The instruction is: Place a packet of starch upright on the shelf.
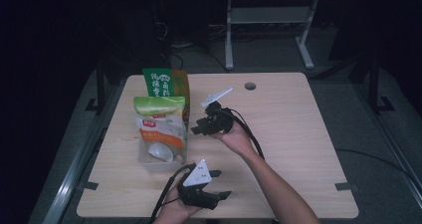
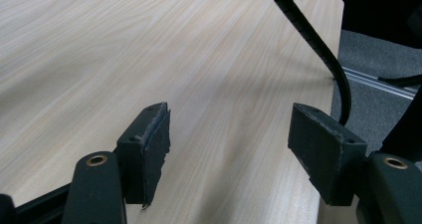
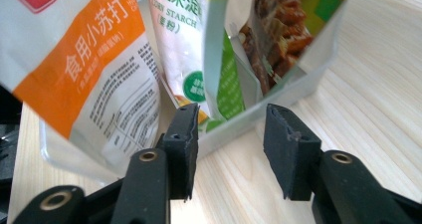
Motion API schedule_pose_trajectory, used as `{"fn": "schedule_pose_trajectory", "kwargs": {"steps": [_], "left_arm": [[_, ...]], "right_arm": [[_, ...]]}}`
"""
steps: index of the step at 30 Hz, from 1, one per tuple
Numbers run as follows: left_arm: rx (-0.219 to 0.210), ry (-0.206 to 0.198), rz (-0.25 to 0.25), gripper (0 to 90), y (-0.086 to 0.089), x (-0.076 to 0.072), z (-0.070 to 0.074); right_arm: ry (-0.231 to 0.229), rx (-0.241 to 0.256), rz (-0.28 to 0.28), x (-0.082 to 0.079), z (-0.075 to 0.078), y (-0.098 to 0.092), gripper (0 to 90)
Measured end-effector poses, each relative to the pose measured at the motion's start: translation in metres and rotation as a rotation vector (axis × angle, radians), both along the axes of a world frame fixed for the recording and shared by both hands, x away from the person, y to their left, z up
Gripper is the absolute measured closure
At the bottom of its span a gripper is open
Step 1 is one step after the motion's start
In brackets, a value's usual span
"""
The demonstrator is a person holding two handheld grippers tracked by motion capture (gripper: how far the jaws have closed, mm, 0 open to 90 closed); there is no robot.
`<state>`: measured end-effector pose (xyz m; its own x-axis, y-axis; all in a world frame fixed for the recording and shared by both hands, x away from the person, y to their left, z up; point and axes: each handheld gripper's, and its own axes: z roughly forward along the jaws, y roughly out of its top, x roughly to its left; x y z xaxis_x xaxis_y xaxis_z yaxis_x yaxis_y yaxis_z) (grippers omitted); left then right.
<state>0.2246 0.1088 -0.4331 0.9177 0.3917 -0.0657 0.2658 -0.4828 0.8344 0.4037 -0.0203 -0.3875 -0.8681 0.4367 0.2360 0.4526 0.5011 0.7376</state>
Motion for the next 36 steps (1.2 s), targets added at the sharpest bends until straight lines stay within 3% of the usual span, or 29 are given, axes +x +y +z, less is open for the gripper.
{"fn": "schedule_pose_trajectory", "kwargs": {"steps": [20, 36], "left_arm": [[0.002, 0.004, 0.016, 31.3, 0.002, 0.006, 0.0], [0.012, 0.002, 0.022, 30.7, 0.004, 0.007, 0.001]], "right_arm": [[0.04, 0.034, -0.073, -0.008, 0.005, -0.063, 44.4], [0.063, 0.031, -0.142, -0.043, 0.0, -0.126, 40.8]]}}
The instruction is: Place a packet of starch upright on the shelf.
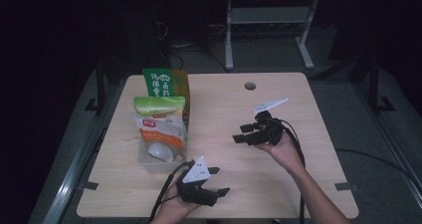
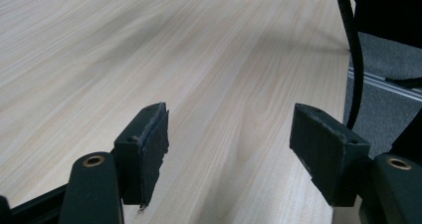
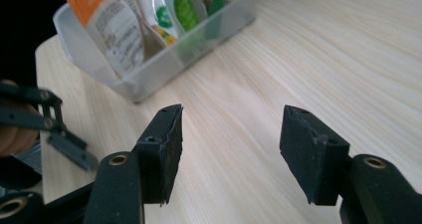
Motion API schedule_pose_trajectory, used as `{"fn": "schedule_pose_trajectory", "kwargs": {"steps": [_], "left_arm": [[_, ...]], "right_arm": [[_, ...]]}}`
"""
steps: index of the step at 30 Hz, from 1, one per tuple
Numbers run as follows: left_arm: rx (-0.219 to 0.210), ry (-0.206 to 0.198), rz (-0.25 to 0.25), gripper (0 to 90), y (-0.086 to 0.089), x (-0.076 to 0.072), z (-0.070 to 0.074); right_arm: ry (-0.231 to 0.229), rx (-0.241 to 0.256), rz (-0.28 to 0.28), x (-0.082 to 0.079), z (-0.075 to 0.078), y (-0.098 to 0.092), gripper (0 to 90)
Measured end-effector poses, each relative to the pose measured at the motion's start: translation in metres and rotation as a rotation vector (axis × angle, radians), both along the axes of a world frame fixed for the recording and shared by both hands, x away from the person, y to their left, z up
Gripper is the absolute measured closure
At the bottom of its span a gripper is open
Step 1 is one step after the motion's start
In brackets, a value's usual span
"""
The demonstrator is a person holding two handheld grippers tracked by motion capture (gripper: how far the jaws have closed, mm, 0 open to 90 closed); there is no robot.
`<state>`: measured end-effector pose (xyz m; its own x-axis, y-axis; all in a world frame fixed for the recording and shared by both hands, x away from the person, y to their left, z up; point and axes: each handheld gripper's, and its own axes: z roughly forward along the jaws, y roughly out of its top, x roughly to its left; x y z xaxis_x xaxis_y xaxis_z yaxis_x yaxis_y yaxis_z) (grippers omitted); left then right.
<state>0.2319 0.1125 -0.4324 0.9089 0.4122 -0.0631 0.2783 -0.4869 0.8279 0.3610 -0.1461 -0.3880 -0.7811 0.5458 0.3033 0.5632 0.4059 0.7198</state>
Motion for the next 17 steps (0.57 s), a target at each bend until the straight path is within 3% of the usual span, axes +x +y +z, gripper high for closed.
{"fn": "schedule_pose_trajectory", "kwargs": {"steps": [17], "left_arm": [[-0.012, 0.004, 0.001, 29.3, 0.0, 0.0, -0.002]], "right_arm": [[0.037, 0.008, -0.075, -0.046, -0.031, -0.062, 34.8]]}}
